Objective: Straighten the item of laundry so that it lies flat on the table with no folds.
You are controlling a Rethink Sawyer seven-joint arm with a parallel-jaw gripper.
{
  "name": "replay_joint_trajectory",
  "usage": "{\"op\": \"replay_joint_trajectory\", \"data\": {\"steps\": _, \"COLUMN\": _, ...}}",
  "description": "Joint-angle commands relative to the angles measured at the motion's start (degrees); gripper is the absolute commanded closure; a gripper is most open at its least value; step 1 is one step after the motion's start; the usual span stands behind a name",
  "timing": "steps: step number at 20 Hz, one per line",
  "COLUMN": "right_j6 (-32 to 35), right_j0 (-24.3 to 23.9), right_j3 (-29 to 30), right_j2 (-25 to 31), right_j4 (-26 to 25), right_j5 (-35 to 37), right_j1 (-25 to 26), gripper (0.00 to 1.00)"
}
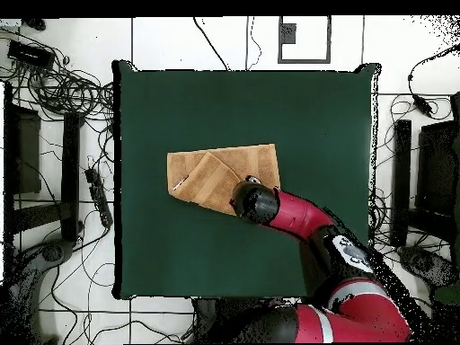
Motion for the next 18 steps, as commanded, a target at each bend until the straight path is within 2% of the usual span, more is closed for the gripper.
{"op": "replay_joint_trajectory", "data": {"steps": 1, "right_j6": 17.2, "right_j0": 3.2, "right_j3": -0.2, "right_j2": -3.0, "right_j4": 1.0, "right_j5": 2.8, "right_j1": 4.9, "gripper": 1.0}}
{"op": "replay_joint_trajectory", "data": {"steps": 3, "right_j6": 17.7, "right_j0": 3.0, "right_j3": 0.7, "right_j2": -3.3, "right_j4": 0.8, "right_j5": 0.6, "right_j1": 4.0, "gripper": 1.0}}
{"op": "replay_joint_trajectory", "data": {"steps": 6, "right_j6": 17.3, "right_j0": 2.4, "right_j3": 3.0, "right_j2": -3.3, "right_j4": 0.5, "right_j5": 1.3, "right_j1": 0.7, "gripper": 1.0}}
{"op": "replay_joint_trajectory", "data": {"steps": 10, "right_j6": 18.2, "right_j0": 0.6, "right_j3": 8.2, "right_j2": -2.3, "right_j4": -0.7, "right_j5": -4.2, "right_j1": -2.5, "gripper": 1.0}}
{"op": "replay_joint_trajectory", "data": {"steps": 13, "right_j6": 22.1, "right_j0": -3.2, "right_j3": 16.1, "right_j2": 1.5, "right_j4": -3.9, "right_j5": -19.4, "right_j1": -3.3, "gripper": 1.0}}
{"op": "replay_joint_trajectory", "data": {"steps": 15, "right_j6": 23.6, "right_j0": -3.7, "right_j3": 20.0, "right_j2": 1.6, "right_j4": -5.9, "right_j5": -25.4, "right_j1": -3.9, "gripper": 1.0}}
{"op": "replay_joint_trajectory", "data": {"steps": 18, "right_j6": 24.4, "right_j0": -3.2, "right_j3": 23.7, "right_j2": 0.3, "right_j4": -7.5, "right_j5": -30.7, "right_j1": -4.1, "gripper": 1.0}}
